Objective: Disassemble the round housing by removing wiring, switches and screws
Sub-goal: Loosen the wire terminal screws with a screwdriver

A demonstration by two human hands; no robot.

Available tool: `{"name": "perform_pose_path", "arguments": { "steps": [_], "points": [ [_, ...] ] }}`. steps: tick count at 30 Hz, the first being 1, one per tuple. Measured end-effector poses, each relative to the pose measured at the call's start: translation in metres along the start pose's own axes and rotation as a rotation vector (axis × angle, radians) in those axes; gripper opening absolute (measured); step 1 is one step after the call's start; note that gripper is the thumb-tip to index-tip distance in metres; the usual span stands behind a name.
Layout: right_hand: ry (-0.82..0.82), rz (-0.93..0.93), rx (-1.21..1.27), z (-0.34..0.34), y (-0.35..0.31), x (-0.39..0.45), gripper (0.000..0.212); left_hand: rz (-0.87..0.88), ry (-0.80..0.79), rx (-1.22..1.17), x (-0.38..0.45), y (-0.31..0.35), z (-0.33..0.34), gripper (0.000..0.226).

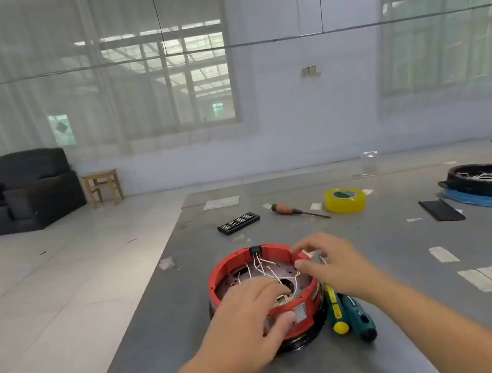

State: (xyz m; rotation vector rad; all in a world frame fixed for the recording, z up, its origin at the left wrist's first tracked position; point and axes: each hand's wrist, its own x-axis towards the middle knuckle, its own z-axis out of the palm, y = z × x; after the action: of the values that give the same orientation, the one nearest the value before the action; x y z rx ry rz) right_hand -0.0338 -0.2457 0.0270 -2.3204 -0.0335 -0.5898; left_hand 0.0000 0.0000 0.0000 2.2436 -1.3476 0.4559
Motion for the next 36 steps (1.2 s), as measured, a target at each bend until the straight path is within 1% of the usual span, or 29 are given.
{"name": "perform_pose_path", "arguments": {
  "steps": [1, 3, 6, 9, 12, 13, 18, 20, 22, 23, 25, 26, 29, 32, 33, 36],
  "points": [
    [-0.016, -0.004, -0.055, 0.005, 0.008, 0.0, 0.019, 0.014, -0.014, 0.076, 0.004, -0.005, 0.008, 0.039],
    [-0.032, -0.026, -0.174, 0.018, 0.027, 0.001, 0.021, 0.027, 0.036, 0.193, 0.006, -0.012, 0.023, 0.033],
    [0.027, -0.083, -0.16, 0.035, 0.046, -0.007, 0.024, 0.066, 0.15, 0.264, 0.004, -0.024, 0.044, 0.028],
    [0.089, -0.04, -0.15, 0.037, 0.05, -0.008, 0.031, 0.075, 0.26, 0.313, 0.006, -0.032, 0.054, 0.027],
    [0.086, -0.026, -0.173, 0.036, 0.051, -0.009, 0.043, 0.08, 0.289, 0.301, 0.008, -0.036, 0.058, 0.029],
    [0.096, -0.025, -0.167, 0.036, 0.052, -0.009, 0.044, 0.07, 0.303, 0.303, 0.009, -0.037, 0.059, 0.029],
    [0.206, -0.016, -0.082, 0.034, 0.05, -0.009, 0.039, -0.043, 0.316, 0.287, 0.012, -0.044, 0.062, 0.032],
    [0.224, 0.04, -0.136, 0.029, 0.047, -0.012, 0.035, -0.094, 0.315, 0.255, 0.01, -0.047, 0.063, 0.032],
    [0.163, 0.176, -0.295, 0.022, 0.047, -0.02, 0.03, -0.145, 0.307, 0.222, 0.007, -0.051, 0.063, 0.034],
    [0.09, 0.269, -0.398, 0.019, 0.047, -0.025, 0.032, -0.165, 0.298, 0.205, 0.007, -0.051, 0.063, 0.035],
    [-0.083, 0.437, -0.568, 0.017, 0.044, -0.033, 0.046, -0.19, 0.275, 0.185, 0.005, -0.051, 0.063, 0.036],
    [-0.141, 0.482, -0.597, 0.017, 0.041, -0.035, 0.053, -0.199, 0.262, 0.185, 0.004, -0.05, 0.063, 0.037],
    [-0.197, 0.523, -0.572, 0.023, 0.031, -0.039, 0.061, -0.213, 0.231, 0.2, 0.001, -0.047, 0.062, 0.04],
    [-0.233, 0.527, -0.634, 0.031, 0.025, -0.042, 0.068, -0.217, 0.217, 0.227, -0.002, -0.045, 0.062, 0.042],
    [-0.223, 0.522, -0.65, 0.035, 0.024, -0.043, 0.066, -0.222, 0.214, 0.235, -0.002, -0.044, 0.061, 0.042],
    [-0.149, 0.503, -0.626, 0.043, 0.021, -0.043, 0.048, -0.237, 0.199, 0.259, -0.002, -0.041, 0.062, 0.045]
  ]
}}
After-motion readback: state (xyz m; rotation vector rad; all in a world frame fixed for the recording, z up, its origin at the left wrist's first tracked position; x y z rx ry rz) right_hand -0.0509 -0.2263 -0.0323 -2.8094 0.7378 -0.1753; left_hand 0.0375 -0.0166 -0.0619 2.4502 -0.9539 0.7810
